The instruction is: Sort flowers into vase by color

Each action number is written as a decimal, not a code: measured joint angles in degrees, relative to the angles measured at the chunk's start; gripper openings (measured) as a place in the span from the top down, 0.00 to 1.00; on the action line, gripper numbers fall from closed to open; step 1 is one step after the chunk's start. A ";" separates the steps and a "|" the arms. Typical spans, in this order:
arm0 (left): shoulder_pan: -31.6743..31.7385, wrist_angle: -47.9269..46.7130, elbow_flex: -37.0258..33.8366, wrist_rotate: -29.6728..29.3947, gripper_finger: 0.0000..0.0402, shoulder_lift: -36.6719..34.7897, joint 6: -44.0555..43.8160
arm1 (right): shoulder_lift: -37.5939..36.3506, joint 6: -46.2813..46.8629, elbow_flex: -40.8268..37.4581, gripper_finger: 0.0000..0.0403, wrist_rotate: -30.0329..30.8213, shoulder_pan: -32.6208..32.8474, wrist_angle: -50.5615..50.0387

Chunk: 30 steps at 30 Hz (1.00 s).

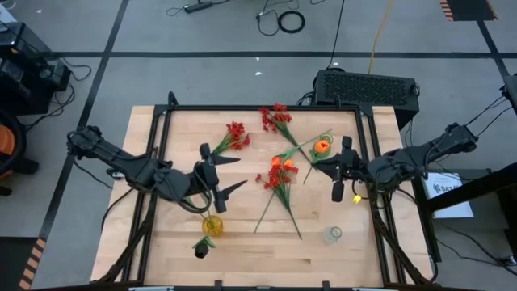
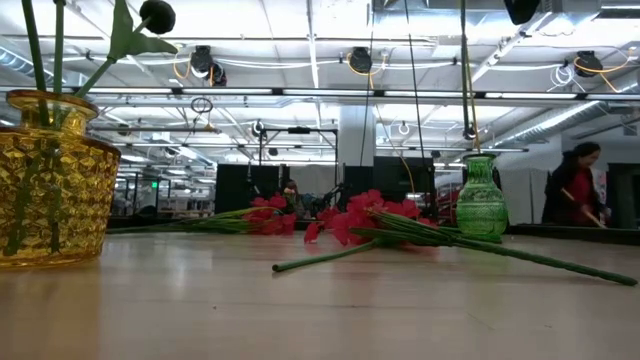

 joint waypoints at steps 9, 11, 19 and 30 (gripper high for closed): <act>0.01 -1.79 0.00 0.24 0.25 0.02 -1.73 | 4.87 1.17 0.00 1.00 -0.39 0.64 5.20; 0.03 -1.81 0.00 0.24 0.25 0.02 -1.32 | 5.36 0.68 0.00 1.00 -0.50 1.07 6.49; 0.88 -1.57 0.00 0.24 0.25 0.32 -0.30 | 5.74 0.67 0.02 1.00 -0.43 2.57 6.17; 2.61 -2.20 0.00 0.57 0.25 1.34 -1.00 | 6.97 0.59 0.04 1.00 6.72 3.63 7.20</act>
